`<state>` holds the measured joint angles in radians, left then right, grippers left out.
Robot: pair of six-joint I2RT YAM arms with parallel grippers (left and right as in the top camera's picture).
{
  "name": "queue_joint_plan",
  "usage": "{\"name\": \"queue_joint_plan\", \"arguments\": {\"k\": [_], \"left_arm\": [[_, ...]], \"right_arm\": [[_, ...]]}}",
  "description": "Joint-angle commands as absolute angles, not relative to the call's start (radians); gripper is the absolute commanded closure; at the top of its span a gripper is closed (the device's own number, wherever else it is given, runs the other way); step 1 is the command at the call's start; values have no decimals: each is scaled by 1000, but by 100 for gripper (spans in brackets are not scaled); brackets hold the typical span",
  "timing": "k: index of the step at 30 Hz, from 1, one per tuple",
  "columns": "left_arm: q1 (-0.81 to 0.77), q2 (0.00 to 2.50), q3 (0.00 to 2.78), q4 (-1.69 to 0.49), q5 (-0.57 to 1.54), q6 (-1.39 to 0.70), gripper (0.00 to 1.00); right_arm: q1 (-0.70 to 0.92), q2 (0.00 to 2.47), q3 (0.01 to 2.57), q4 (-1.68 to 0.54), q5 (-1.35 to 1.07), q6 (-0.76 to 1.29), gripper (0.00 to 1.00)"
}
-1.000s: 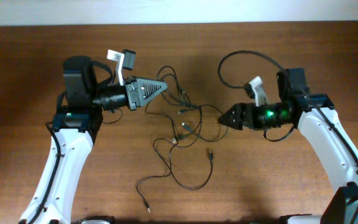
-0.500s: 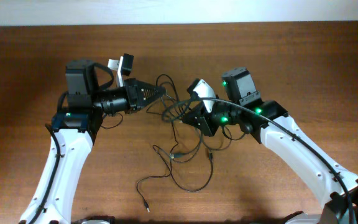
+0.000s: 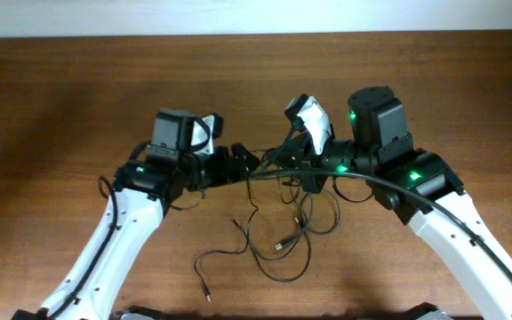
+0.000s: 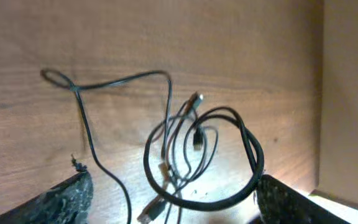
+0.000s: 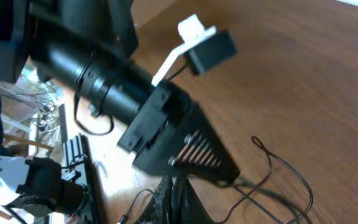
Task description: Untangle cables
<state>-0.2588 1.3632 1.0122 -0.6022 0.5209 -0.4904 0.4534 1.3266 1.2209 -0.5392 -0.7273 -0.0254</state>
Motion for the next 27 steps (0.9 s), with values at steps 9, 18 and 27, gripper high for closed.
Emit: {"name": "queue_joint_plan", "arguments": {"k": [9,18,27], "left_arm": [[-407,1367,753,-199,179,-300,5],[-233,1261,743,-118,508,-547,100],[283,930,743,5,530,-827,100]], "right_arm": [[456,1320,1281,-558,-661,-17,96],[456,1320,1281,-766,-31,112,96],[376,1319,1281,-1160,484,528,96]]}}
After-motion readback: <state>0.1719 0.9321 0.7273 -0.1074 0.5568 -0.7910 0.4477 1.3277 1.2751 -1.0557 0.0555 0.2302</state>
